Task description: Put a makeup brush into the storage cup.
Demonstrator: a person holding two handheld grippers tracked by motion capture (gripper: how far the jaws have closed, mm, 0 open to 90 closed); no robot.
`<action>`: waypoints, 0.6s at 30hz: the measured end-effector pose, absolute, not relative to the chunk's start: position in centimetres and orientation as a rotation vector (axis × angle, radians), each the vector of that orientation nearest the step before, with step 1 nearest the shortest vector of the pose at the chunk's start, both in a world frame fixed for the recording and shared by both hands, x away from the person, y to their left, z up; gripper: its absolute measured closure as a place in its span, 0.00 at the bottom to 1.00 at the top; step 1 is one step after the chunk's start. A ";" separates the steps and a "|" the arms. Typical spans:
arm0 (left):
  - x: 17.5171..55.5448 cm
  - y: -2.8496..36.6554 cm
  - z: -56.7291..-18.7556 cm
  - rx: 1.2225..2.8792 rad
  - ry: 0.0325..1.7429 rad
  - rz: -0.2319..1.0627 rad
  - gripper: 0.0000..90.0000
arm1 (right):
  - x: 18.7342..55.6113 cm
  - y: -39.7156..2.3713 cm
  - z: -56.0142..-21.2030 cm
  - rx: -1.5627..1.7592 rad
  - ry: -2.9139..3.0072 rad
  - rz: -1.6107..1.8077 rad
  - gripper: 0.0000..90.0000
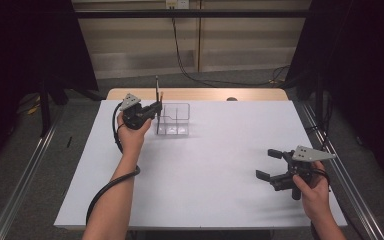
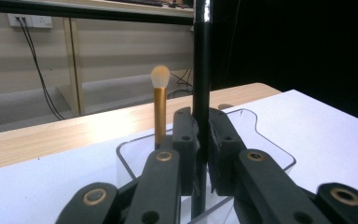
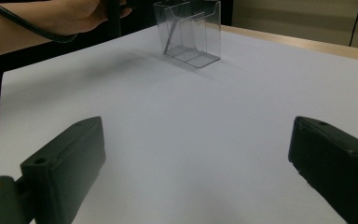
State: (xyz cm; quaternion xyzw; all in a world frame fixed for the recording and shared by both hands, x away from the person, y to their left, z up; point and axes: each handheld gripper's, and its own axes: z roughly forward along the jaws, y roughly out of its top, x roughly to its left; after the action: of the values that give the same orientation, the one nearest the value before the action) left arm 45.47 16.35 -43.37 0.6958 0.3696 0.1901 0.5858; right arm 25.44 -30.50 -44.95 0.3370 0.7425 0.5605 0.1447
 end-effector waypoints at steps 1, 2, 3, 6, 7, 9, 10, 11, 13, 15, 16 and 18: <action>45.5 16.3 -43.4 1.621 0.864 0.443 0.92 | 25.4 -30.5 -44.9 0.971 2.139 1.613 0.04; 45.4 16.3 -43.4 1.617 0.867 0.442 0.92 | 25.4 -30.5 -44.9 0.971 2.138 1.616 0.04; 45.4 16.3 -43.4 1.617 0.867 0.444 0.91 | 25.4 -30.6 -44.9 0.969 2.138 1.615 0.04; 45.3 16.2 -43.5 1.623 0.869 0.437 0.91 | 25.4 -30.6 -44.9 0.969 2.136 1.616 0.04; 45.3 16.2 -43.5 1.624 0.867 0.434 0.91 | 25.4 -30.6 -44.9 0.968 2.136 1.613 0.04; 45.3 16.3 -43.4 1.629 0.863 0.438 0.90 | 25.4 -30.6 -44.9 0.968 2.136 1.614 0.04; 45.3 16.3 -43.3 1.619 0.865 0.446 0.87 | 25.4 -30.6 -44.9 0.966 2.136 1.612 0.04; 45.2 16.4 -43.1 1.613 0.868 0.440 0.81 | 25.4 -30.5 -44.9 0.968 2.136 1.614 0.04; 45.2 16.5 -42.8 1.612 0.877 0.443 0.67 | 25.4 -30.6 -44.8 0.968 2.132 1.616 0.04; 45.1 16.6 -42.6 1.615 0.873 0.420 0.55 | 25.4 -30.6 -44.8 0.971 2.130 1.616 0.04; 45.1 16.7 -42.5 1.628 0.876 0.426 0.50 | 25.4 -30.6 -44.8 0.973 2.130 1.617 0.04; 44.9 16.9 -42.5 1.619 0.876 0.407 0.44 | 25.3 -30.7 -44.8 0.976 2.127 1.615 0.04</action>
State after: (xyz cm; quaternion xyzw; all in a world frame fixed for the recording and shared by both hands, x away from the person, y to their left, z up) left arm 44.92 16.87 -42.55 0.6950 0.3761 0.1747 0.5874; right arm 25.35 -30.68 -44.81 0.3394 0.7398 0.5616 0.1487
